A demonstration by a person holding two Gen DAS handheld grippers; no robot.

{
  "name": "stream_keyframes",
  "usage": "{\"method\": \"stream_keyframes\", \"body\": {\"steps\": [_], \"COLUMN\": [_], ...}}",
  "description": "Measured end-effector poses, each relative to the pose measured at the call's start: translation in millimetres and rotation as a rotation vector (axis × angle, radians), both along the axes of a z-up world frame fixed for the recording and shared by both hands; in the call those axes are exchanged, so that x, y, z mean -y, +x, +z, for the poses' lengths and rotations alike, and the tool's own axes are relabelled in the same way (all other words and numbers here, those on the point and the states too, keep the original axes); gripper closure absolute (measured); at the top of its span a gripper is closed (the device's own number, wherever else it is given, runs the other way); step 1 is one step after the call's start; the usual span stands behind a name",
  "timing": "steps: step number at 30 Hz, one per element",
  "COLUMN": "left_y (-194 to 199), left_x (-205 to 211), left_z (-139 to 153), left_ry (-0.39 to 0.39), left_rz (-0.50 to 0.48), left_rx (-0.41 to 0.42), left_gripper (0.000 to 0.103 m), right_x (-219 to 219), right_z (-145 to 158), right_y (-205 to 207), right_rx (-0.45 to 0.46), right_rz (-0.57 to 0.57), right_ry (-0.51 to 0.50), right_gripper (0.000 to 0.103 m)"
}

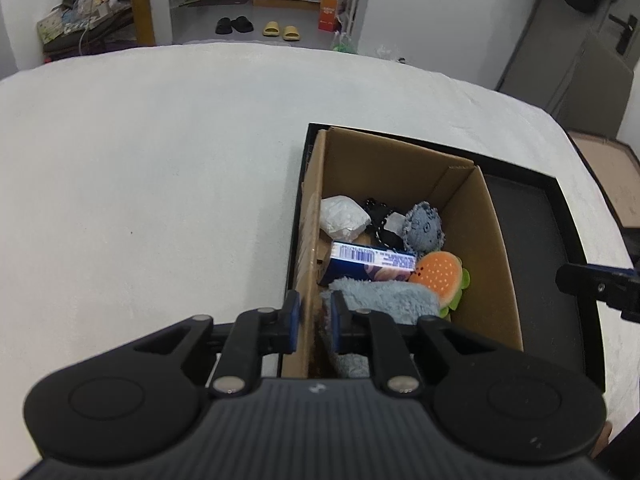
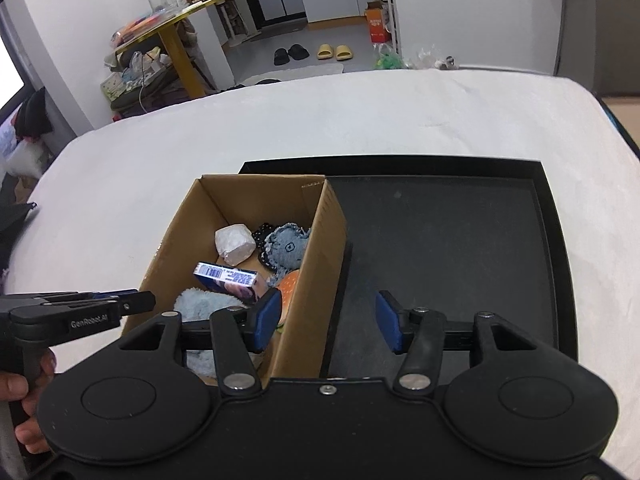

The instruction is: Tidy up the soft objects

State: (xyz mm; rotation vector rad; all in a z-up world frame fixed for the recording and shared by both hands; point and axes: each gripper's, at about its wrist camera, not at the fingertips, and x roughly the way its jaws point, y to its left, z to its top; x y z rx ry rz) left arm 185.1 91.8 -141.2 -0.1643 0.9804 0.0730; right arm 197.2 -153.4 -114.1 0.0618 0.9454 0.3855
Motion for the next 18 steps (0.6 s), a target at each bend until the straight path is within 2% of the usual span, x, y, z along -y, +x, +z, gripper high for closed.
{"method": "stream_keyframes", "body": {"steps": [4,7,9,12,15,18], "left_y": [0.9,-0.4,-3.1,-7.5,-12.0,-19.1], "left_x": [3.7,6.4,10.8,17.4,22.9,27.8], "left_z": [2.2,8.6,15.8,27.9,39.5,51.7], "left_ry": [0.007,0.004,0.021,0.048,0.043,0.06], "left_rz": [0.008,0.013,0.004,0.004,0.006,0.0], "left_rx": [-0.043,-0.057,-0.045,-0.033,-0.028,-0.017], "left_gripper": [0.085,0.067,0.048,0.035,0.028,0.024], "right_x": [2.6,6.4,10.7,16.0,19.2,24.0], "right_z": [2.8,6.0,8.1,10.1,12.2,17.1], "right_y": [-5.2,-8.4,-12.0,-17.8,-25.2,-32.1], "right_rx": [-0.007,-0.01,-0.01,-0.005,0.001,0.009], "right_rz": [-0.014,-0.031,-0.053,-0.074,-0.087,-0.106], "right_ry": [0.018,0.032,0.043,0.066,0.066,0.069], "right_gripper": [0.036,0.023,0.017,0.01,0.002,0.0]}}
